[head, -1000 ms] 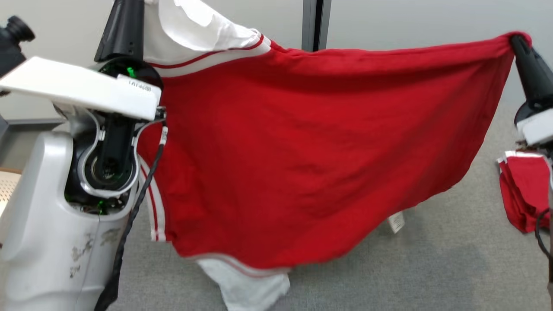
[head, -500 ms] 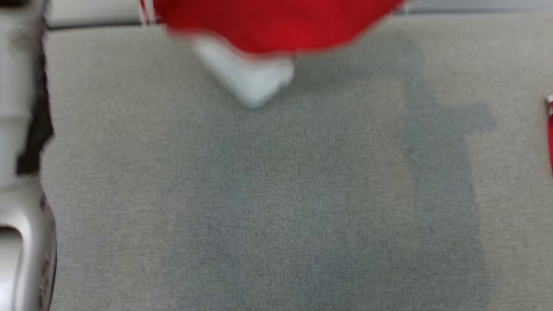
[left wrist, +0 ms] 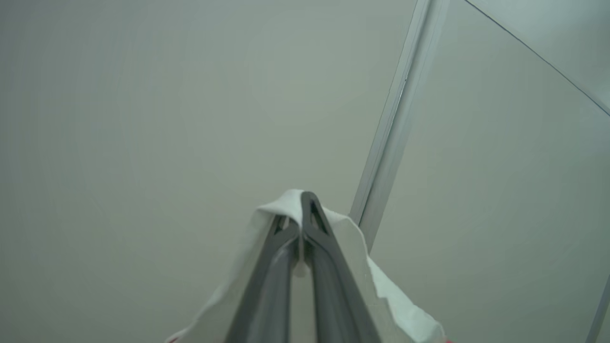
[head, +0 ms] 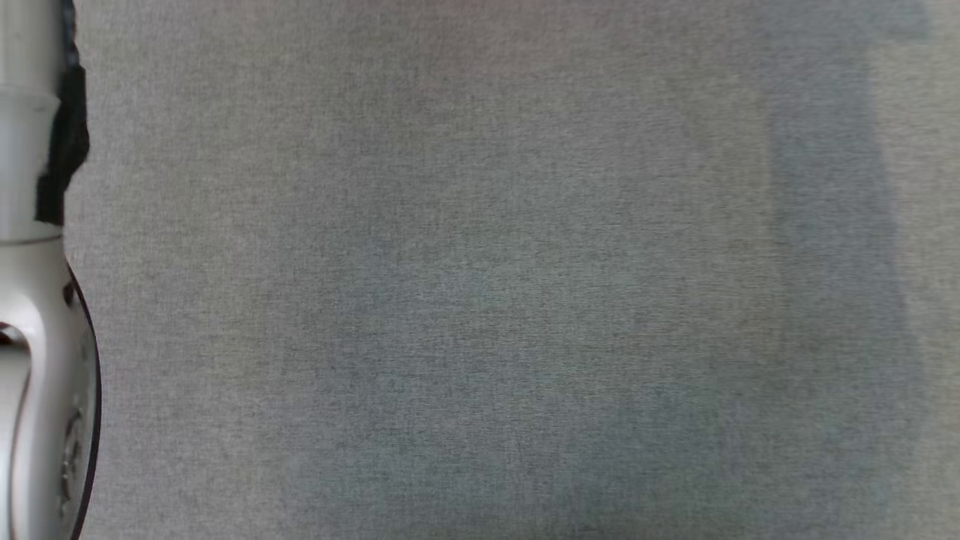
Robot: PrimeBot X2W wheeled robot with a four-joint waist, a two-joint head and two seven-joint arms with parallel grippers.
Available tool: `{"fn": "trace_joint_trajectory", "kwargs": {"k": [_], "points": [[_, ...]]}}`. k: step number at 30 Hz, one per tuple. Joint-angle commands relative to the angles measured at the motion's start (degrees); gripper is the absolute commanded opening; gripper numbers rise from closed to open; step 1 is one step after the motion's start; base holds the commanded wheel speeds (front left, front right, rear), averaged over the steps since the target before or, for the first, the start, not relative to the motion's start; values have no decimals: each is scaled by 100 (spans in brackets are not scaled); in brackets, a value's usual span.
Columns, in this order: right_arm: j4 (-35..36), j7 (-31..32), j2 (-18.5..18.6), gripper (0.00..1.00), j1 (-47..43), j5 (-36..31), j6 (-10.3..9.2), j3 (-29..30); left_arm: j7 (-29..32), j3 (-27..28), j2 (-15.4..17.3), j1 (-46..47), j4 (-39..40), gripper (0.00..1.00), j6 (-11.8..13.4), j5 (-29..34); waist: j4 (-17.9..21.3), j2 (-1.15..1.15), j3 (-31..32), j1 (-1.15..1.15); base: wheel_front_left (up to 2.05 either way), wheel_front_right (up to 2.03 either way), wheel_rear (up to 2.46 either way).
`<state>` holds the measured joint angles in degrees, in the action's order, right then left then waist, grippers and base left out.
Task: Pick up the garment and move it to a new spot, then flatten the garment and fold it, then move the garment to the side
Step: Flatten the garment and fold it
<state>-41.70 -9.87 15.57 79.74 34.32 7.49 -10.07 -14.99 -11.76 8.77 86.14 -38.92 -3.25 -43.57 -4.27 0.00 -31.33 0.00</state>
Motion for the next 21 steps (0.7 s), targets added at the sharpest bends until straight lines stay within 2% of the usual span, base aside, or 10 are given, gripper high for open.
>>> {"fn": "trace_joint_trajectory", "kwargs": {"k": [1, 9, 13, 19, 21], "points": [[-94, -186, 116, 0, -200, 94, 0, -142, -18, 53, -6, -251, 45, 0, -82, 259, -132, 0, -134, 0, 0, 0, 0], [-353, -526, 371, 0, -1334, 747, 0, -665, -22, 110, -149, -1682, 292, 0, -376, 1350, -288, 0, 170, 0, 0, 0, 0], [-342, -539, 430, 0, -1974, 1064, 0, -707, -22, 3, -35, -2504, 301, 0, -419, 1659, -301, 0, 533, 0, 0, 0, 0], [-548, -522, 394, 0, -2838, 1287, 0, -1040, -15, -396, 109, -3591, -61, 0, -427, 1666, -298, 0, 1108, 0, 0, 0, 0], [-678, -389, 434, 0, -3052, 1452, 0, -1268, -17, -729, 187, -3844, -293, 0, -428, 1566, -301, 0, 1336, 0, 0, 0, 0]]}}
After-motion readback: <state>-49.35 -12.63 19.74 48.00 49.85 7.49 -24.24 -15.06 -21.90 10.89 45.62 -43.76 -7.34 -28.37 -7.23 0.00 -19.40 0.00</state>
